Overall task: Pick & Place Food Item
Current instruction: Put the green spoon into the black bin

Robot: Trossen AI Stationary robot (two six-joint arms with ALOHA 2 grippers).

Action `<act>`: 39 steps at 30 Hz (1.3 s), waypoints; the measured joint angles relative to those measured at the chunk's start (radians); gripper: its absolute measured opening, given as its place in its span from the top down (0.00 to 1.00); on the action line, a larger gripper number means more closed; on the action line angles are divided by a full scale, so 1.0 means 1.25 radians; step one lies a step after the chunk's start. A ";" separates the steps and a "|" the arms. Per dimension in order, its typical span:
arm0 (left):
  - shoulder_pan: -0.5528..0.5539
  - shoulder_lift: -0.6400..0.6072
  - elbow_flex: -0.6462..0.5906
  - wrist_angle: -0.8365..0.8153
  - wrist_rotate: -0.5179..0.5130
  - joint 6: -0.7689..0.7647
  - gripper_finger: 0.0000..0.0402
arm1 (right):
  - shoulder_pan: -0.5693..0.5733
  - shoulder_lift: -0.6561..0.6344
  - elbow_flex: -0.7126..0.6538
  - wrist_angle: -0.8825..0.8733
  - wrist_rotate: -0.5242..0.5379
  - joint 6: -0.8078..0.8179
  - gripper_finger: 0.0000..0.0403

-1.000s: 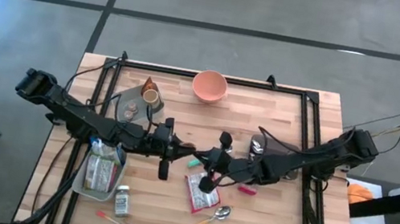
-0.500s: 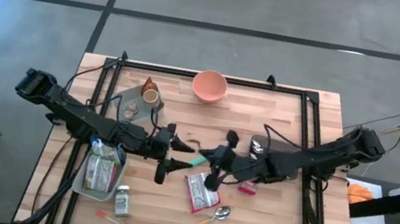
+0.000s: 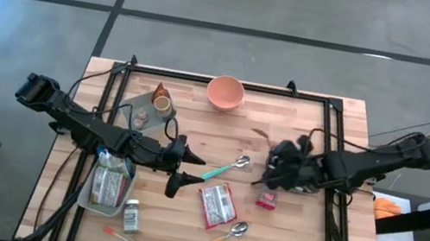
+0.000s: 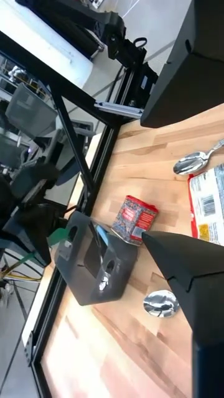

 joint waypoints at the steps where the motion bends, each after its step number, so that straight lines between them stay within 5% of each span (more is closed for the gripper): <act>1: 0.000 0.000 0.000 0.001 0.000 0.000 0.27 | 0.000 -0.019 -0.016 -0.033 -0.001 0.033 0.98; 12: 0.000 0.000 0.000 -0.006 0.000 0.001 0.27 | 0.000 -0.119 -0.179 -0.147 -0.165 0.164 0.98; 18: 0.000 0.000 0.000 -0.022 0.000 0.003 0.27 | 0.000 -0.128 -0.218 -0.222 -0.179 0.248 0.98; 39: 0.000 0.000 0.000 -0.073 0.012 0.001 0.27 | 0.000 -0.086 -0.340 -0.130 -0.285 0.184 0.98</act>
